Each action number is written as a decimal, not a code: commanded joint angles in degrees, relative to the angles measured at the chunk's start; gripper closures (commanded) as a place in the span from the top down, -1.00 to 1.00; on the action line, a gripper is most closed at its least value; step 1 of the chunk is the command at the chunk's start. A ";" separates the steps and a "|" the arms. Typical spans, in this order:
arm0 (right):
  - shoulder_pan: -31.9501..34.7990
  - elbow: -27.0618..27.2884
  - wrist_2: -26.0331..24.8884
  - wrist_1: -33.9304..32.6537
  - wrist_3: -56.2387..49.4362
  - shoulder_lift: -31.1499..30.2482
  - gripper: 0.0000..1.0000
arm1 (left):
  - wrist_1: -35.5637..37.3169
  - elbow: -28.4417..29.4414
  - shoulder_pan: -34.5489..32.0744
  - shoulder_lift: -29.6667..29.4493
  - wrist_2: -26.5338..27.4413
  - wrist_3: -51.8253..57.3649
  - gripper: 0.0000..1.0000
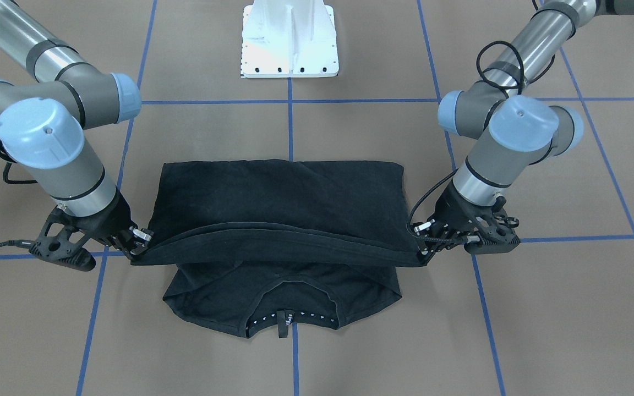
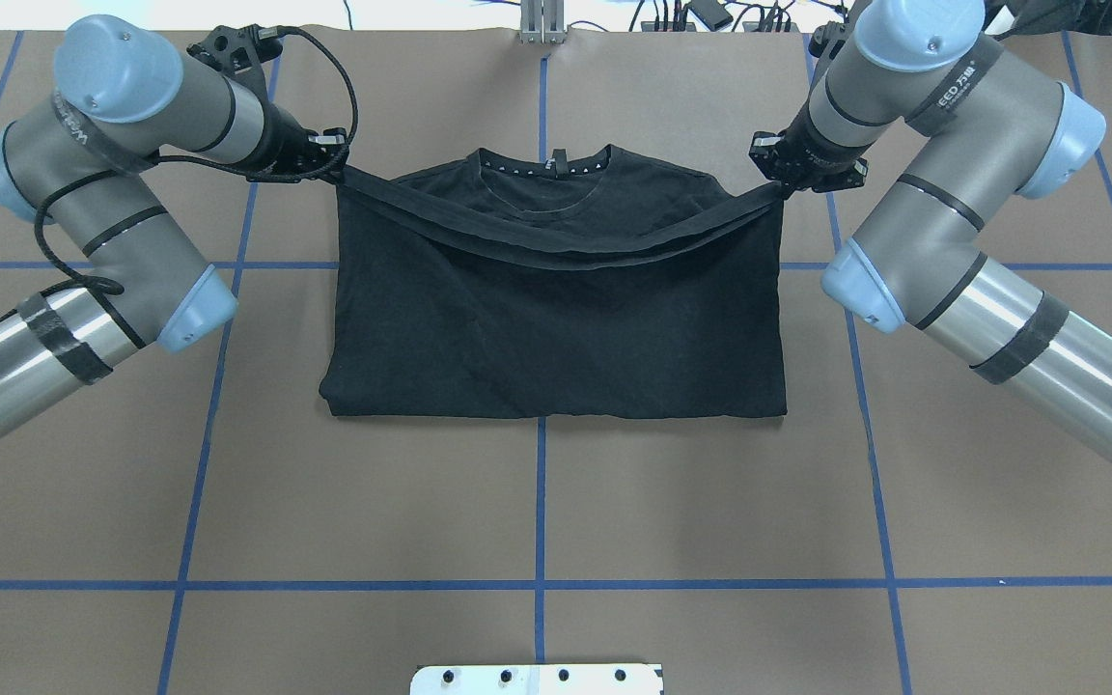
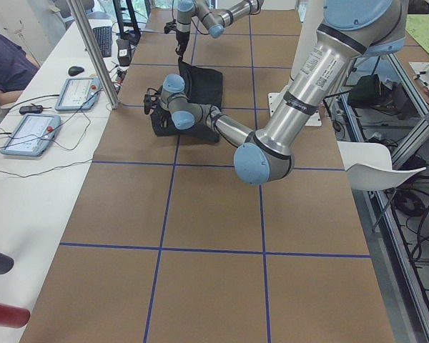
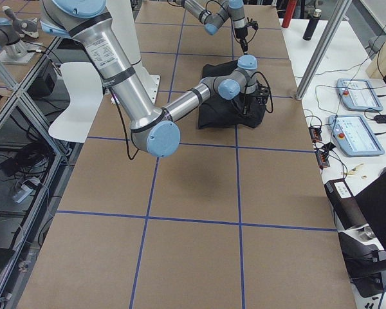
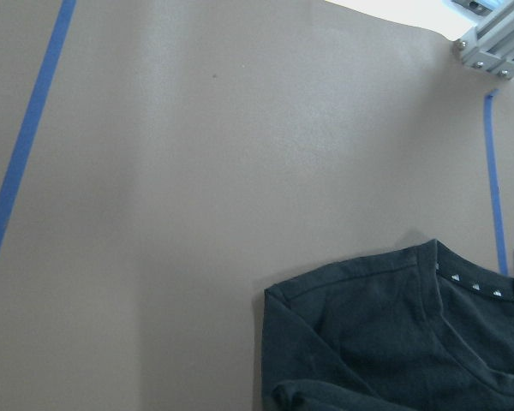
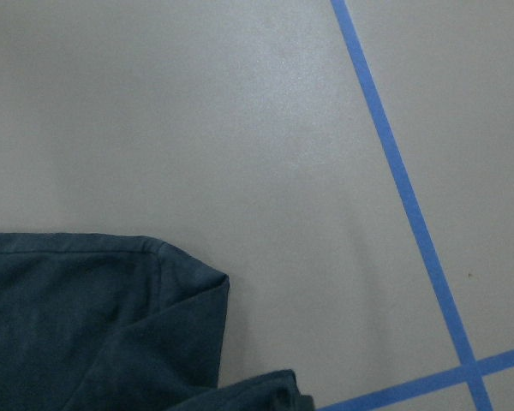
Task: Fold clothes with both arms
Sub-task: 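Lay the hem over the collar with both grippers and release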
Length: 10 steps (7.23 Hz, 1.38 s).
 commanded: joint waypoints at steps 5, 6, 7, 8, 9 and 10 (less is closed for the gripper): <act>0.77 -8.85 -0.14 2.36 -1.77 3.51 -1.00 | -6.01 10.16 0.81 -2.60 3.39 1.21 -1.00; 1.03 -10.25 -0.31 4.30 -1.77 3.51 -1.00 | -6.01 10.25 0.81 -2.60 3.74 1.21 -1.00; 1.20 -10.61 -0.49 4.75 -2.64 3.60 -1.00 | -6.01 10.33 0.90 -2.60 3.74 1.21 -1.00; 1.21 -10.61 -0.49 4.76 -2.65 3.60 -1.00 | -6.10 10.34 0.90 -2.60 3.74 1.21 -1.00; 1.21 -10.61 -0.49 4.76 -2.65 3.60 -1.00 | -6.10 10.34 0.90 -3.21 3.74 1.30 -0.94; 1.21 -10.61 -0.49 4.76 -2.56 3.60 -0.65 | -6.19 10.25 0.90 -3.30 3.65 1.65 -0.14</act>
